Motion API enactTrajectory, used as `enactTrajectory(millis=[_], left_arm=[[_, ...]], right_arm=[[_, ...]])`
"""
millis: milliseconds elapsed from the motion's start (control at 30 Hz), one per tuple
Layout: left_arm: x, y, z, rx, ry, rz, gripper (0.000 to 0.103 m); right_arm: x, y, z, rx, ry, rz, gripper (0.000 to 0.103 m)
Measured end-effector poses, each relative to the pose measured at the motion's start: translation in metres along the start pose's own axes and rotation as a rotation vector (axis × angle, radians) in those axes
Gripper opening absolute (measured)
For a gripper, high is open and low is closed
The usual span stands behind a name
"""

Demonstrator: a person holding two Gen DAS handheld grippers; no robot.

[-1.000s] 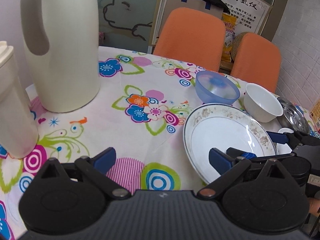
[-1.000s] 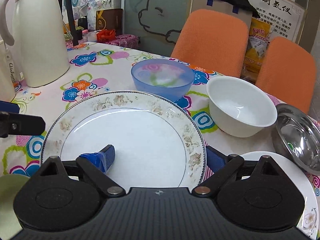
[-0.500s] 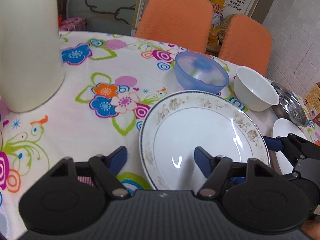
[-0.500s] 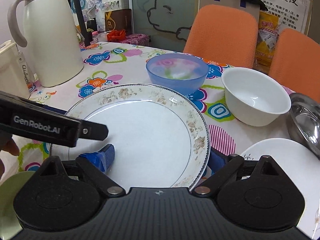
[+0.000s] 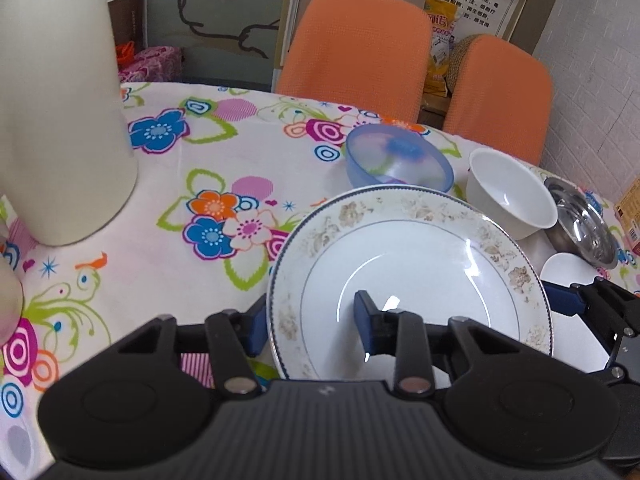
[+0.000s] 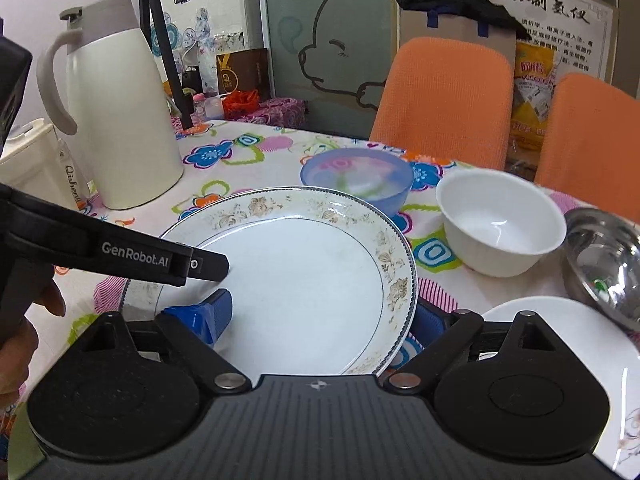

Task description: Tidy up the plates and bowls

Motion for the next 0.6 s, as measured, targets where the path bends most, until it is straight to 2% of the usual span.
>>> enactTrajectory(millis=[133, 233, 600], left_arm=[[0.001, 0.030, 0.000, 0.003, -0.010, 0.046, 0.033], [-0.011, 0.052, -0.006, 0.003, -0.015, 0.062, 0.033], [-0.108, 0.105, -0.030, 0.031, -0.061, 0.035, 0.032]], right_arm=[[0.005, 0.022, -0.014, 0.002, 0.003, 0.028, 0.080], [-0.003, 0.040, -0.031, 0.013, 0.007, 0.039, 0.080], [-0.076, 0.084, -0.095, 0.061, -0.053, -0.005, 0.080]])
Point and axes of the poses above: each gripper's, at about its wrist camera, not at the fingertips, and y roughly against the way its jaws point, z to its right, x to its top, the point moved 10 cm from there along -y, roughly the way its jaws point, and after that the axes turned 11 degrees about x, right-handed, at the moved point
